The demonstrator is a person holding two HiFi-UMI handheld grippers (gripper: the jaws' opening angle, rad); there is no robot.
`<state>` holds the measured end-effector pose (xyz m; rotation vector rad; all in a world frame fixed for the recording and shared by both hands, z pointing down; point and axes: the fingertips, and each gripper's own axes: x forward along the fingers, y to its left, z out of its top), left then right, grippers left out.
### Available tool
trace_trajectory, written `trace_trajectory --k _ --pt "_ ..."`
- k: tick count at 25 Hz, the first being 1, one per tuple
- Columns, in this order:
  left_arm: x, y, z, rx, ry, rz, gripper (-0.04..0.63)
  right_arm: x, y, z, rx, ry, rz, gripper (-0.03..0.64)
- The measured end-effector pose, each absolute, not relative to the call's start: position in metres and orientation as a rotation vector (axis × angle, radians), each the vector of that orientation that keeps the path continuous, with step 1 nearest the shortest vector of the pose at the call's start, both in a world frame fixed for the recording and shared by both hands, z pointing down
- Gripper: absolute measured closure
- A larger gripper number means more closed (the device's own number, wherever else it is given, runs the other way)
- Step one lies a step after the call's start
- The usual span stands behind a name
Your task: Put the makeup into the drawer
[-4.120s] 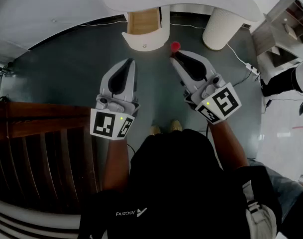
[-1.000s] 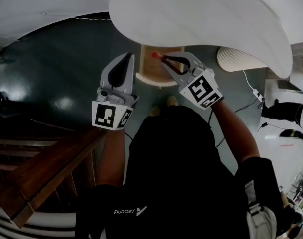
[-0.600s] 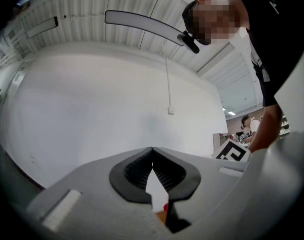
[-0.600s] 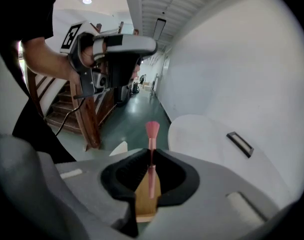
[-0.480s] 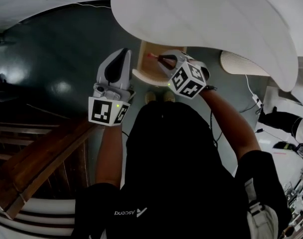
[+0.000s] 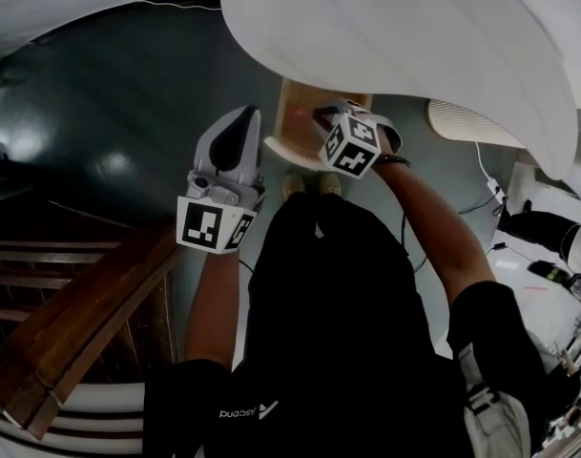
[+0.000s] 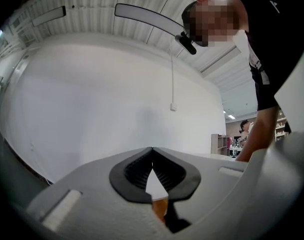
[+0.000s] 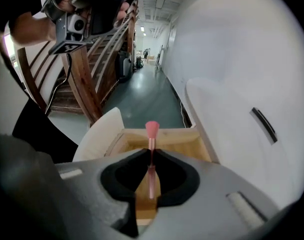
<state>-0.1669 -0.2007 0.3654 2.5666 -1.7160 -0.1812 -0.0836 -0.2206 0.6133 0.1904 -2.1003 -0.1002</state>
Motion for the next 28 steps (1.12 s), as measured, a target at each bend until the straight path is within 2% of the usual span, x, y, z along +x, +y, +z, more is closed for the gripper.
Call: trace_trajectory --k 15,28 --pt "-0.204 -0.227 0.418 2.515 -1.699 -0.142 0.584 -0.107 -0.246 0.723 0.055 -1.910 -0.127 0.566" --pt "-0.220 -0.236 0.447 2.444 -1.729 -0.100 0.584 -0.117 -0.258 0.780 -0.015 -1.836 -0.090 0.565"
